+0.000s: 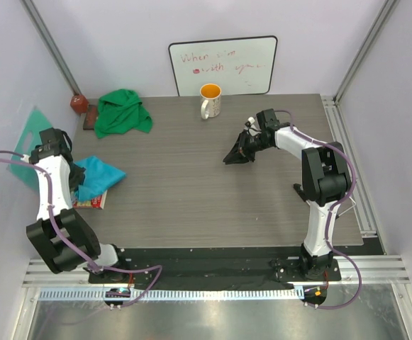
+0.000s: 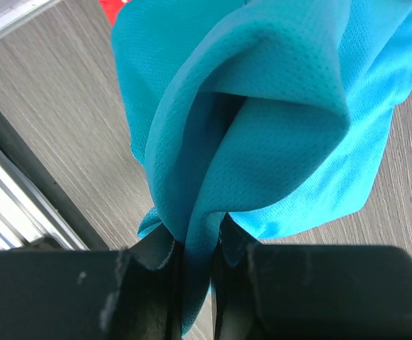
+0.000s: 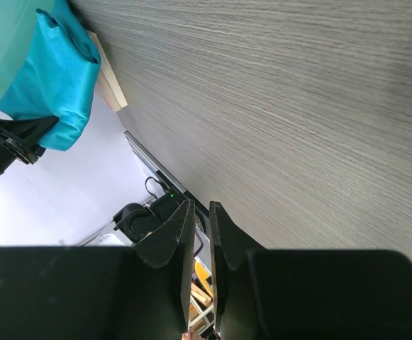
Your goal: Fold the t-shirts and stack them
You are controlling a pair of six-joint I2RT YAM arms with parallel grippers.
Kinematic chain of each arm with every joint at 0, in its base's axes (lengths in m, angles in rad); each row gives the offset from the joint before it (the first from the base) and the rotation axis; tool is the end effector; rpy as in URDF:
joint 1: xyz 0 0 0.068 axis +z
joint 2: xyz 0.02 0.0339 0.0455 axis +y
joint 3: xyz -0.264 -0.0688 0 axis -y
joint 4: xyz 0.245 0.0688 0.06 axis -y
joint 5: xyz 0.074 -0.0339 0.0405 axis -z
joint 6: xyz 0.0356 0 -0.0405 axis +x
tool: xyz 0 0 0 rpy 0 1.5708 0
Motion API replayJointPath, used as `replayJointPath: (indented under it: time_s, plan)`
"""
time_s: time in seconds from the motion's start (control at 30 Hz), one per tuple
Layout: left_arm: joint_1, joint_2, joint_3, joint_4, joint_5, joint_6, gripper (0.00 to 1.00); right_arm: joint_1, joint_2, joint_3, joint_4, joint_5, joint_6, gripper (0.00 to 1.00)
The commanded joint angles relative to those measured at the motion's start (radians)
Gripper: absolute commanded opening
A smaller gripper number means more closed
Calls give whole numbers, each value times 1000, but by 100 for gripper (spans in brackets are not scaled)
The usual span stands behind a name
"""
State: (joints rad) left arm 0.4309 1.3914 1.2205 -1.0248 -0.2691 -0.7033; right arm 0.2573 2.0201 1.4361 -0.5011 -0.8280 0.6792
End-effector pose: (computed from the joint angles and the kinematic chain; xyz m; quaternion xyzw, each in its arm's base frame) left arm 0.2361 0.1190 0.2899 -0.5441 0.8077 0.1055 0.2009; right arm 0.3975 0.1317 0.1795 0.0915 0.8892 0.4478 0.0202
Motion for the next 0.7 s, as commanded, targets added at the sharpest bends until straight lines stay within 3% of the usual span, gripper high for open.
replayJointPath:
  time_s: [0.0,0.4,0.53,0.67]
  plan:
    - [25,-66,-10,-6,-44,-13,0,-4,-21,10,18,-25,-7,19]
    - [37,-189,-185,-20,-111,-21,0,-6,-3,26,18,-39,5,19]
    - [51,-189,-222,-6,-41,-24,0,-6,-9,23,19,-43,5,19]
    - [51,-134,-194,-20,-21,-38,13,-6,-23,1,24,-46,3,19]
